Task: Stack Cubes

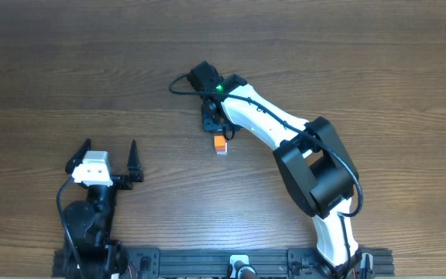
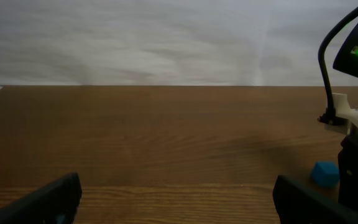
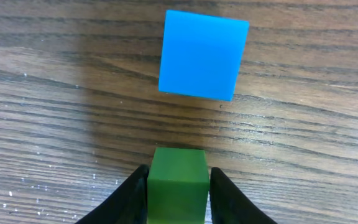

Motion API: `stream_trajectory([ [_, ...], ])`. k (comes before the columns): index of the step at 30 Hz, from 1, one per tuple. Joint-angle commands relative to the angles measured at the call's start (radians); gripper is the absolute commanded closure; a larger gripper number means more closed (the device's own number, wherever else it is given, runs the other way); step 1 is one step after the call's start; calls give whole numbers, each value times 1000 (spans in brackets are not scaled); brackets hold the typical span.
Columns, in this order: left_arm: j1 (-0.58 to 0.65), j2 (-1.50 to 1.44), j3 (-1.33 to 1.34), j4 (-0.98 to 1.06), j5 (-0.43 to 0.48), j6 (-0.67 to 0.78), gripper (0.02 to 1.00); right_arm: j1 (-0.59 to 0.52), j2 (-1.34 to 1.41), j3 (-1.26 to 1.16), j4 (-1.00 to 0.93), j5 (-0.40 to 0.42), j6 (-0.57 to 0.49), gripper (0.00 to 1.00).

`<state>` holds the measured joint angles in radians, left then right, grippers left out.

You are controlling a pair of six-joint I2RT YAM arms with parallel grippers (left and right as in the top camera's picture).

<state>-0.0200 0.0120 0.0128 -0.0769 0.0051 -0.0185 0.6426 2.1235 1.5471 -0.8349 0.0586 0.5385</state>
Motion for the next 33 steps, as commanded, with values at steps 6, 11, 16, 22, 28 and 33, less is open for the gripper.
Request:
stream_trajectory([
  [6,5,-5,-7,2,13,15,18,-6,20,24,-2,-2,-4,730],
  [11,5,-5,-7,2,13,15,18,-5,20,24,2,-2,-1,746],
  [16,5,-5,-7,2,13,15,18,-5,20,24,4,-2,0,779],
  [22,5,-5,-7,2,14,15,20,-5,20,33,1,-2,0,803],
  [28,5,-5,-7,2,13,15,18,-5,20,71,-39,-1,-1,812],
  [33,5,-5,-7,2,14,15,18,-5,20,118,-98,3,-1,825],
])
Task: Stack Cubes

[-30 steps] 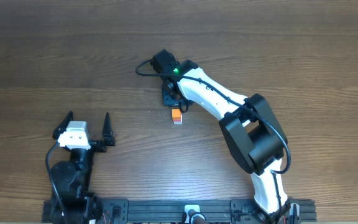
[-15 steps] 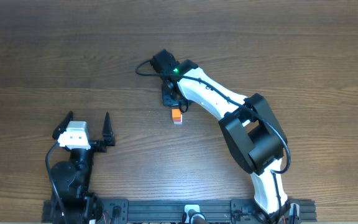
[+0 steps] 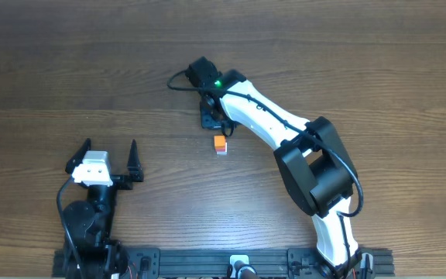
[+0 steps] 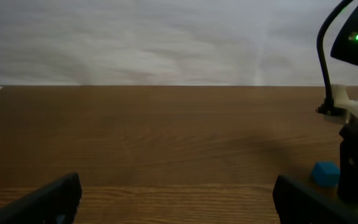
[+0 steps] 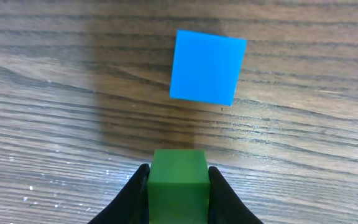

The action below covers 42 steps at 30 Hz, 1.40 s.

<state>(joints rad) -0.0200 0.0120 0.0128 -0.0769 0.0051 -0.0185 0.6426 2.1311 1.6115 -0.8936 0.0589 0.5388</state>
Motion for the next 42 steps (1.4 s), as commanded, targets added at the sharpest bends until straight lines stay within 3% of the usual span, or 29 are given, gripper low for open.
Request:
stream_trajectory([
  [1,5,-5,-7,2,14,15,18,-5,12,77,-66,4,-1,829],
  [13,5,-6,-7,2,14,15,18,-2,-11,216,-208,39,7,884],
  [42,5,-5,-7,2,13,15,18,147,-164,179,-385,62,171,991],
])
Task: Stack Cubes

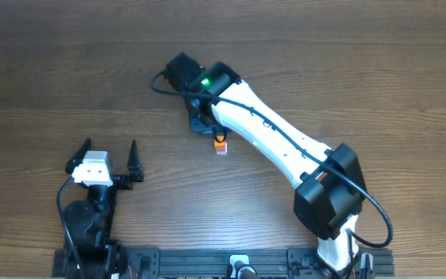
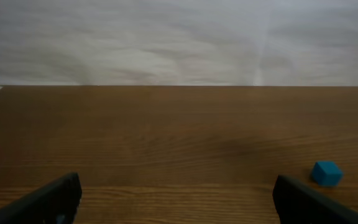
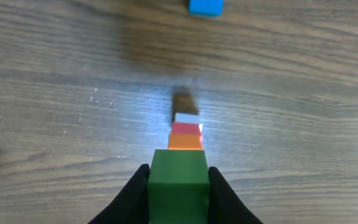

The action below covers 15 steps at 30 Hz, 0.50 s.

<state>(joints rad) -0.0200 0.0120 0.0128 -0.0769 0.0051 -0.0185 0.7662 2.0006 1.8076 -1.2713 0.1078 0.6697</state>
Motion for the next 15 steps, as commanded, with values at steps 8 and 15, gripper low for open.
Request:
stream_trajectory([
  [8,5,-5,-7,2,13,15,18,27,-100,-138,45,14,74,989],
  [15,5,-5,-7,2,14,15,18,20,-114,-183,72,13,78,989],
])
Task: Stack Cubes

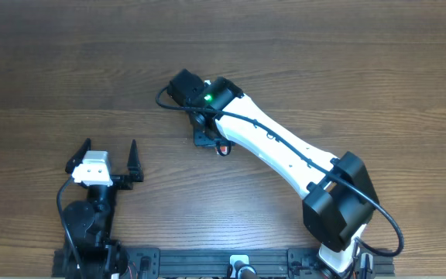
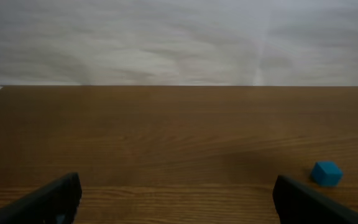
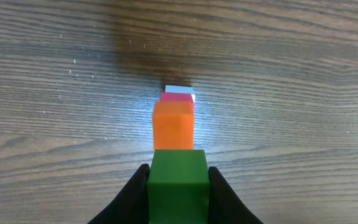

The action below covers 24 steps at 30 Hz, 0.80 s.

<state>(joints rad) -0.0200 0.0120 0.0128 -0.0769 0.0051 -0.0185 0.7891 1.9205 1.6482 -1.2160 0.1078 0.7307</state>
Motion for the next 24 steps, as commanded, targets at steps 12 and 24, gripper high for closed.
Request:
stream_trajectory([
  [12,5,-5,-7,2,13,15,18,-25,-34,-72,87,-3,17,989],
  [24,5,-5,-7,2,14,15,18,-34,-34,-86,108,-4,17,991],
])
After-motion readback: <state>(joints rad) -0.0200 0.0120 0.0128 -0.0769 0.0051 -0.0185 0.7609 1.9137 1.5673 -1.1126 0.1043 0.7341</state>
